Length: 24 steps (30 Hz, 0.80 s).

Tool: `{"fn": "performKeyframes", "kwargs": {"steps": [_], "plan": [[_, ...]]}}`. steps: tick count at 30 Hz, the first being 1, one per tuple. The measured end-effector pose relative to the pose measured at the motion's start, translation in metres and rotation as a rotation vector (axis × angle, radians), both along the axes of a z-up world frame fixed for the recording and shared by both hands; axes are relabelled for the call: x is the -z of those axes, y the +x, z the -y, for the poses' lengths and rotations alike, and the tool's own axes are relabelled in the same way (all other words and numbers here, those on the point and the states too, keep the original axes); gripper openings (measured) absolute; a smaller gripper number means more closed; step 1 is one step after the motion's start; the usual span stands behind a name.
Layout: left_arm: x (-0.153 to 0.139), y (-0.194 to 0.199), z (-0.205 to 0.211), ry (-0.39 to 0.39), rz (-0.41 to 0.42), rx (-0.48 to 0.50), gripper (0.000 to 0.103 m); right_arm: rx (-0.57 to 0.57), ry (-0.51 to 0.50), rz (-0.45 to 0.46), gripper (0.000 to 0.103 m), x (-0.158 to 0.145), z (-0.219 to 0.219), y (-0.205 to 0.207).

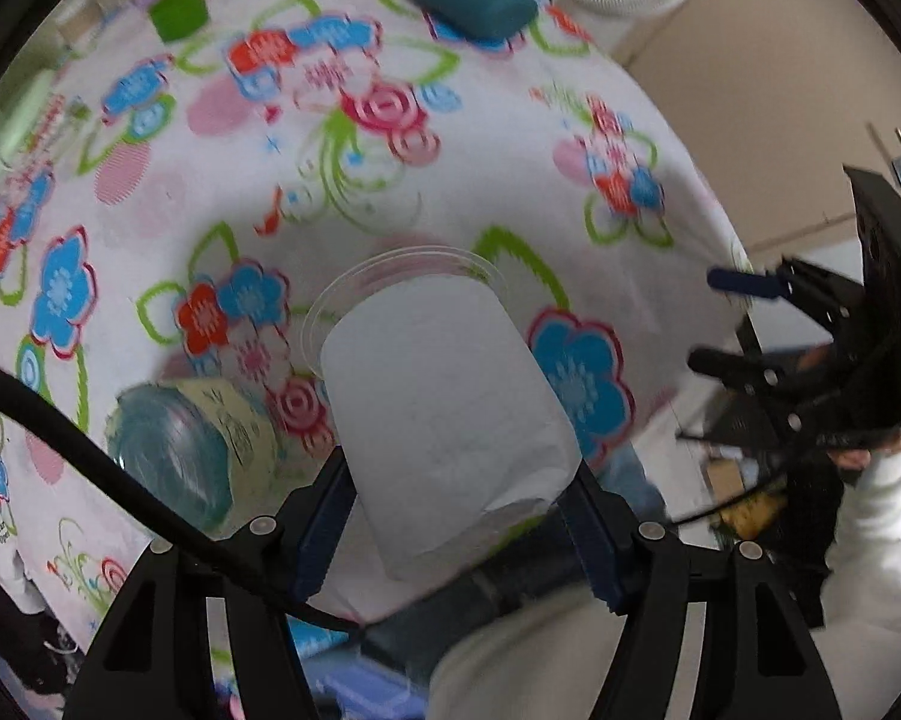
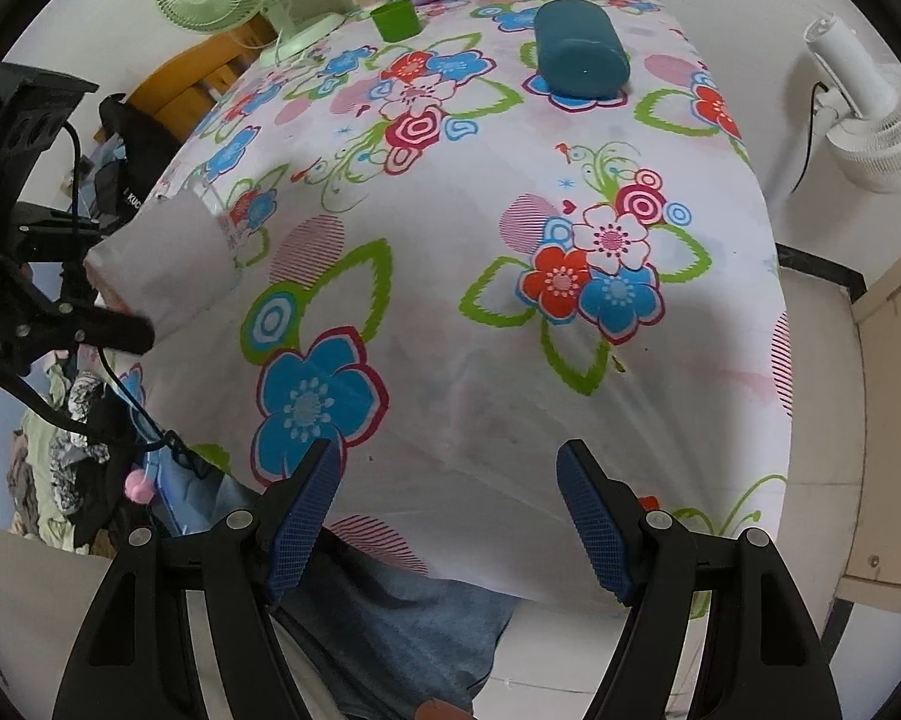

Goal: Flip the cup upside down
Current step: 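Rotate the right gripper to turn the white cup rim-down, then lower the inverted white cup onto the tablecloth with the right gripper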

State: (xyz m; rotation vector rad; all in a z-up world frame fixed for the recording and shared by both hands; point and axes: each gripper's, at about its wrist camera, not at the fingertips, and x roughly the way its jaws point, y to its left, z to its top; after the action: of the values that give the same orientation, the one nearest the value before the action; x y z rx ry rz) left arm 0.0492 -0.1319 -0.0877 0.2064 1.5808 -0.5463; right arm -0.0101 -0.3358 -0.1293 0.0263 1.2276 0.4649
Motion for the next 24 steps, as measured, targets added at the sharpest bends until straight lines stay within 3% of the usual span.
{"fn": "performKeyframes", "kwargs": {"steps": [4, 11, 24], "plan": [[0.003, 0.002, 0.004, 0.043, -0.135, 0.037, 0.069, -0.012, -0.003, 0.001, 0.077, 0.0, -0.004, 0.0], [0.02, 0.004, 0.019, 0.103, -0.261, 0.07, 0.07, -0.022, 0.019, -0.016, 0.077, 0.008, -0.009, 0.002], [0.025, 0.047, 0.024, 0.072, -0.213, -0.022, 0.073, -0.021, -0.018, 0.002, 0.077, 0.013, -0.009, 0.011]]}}
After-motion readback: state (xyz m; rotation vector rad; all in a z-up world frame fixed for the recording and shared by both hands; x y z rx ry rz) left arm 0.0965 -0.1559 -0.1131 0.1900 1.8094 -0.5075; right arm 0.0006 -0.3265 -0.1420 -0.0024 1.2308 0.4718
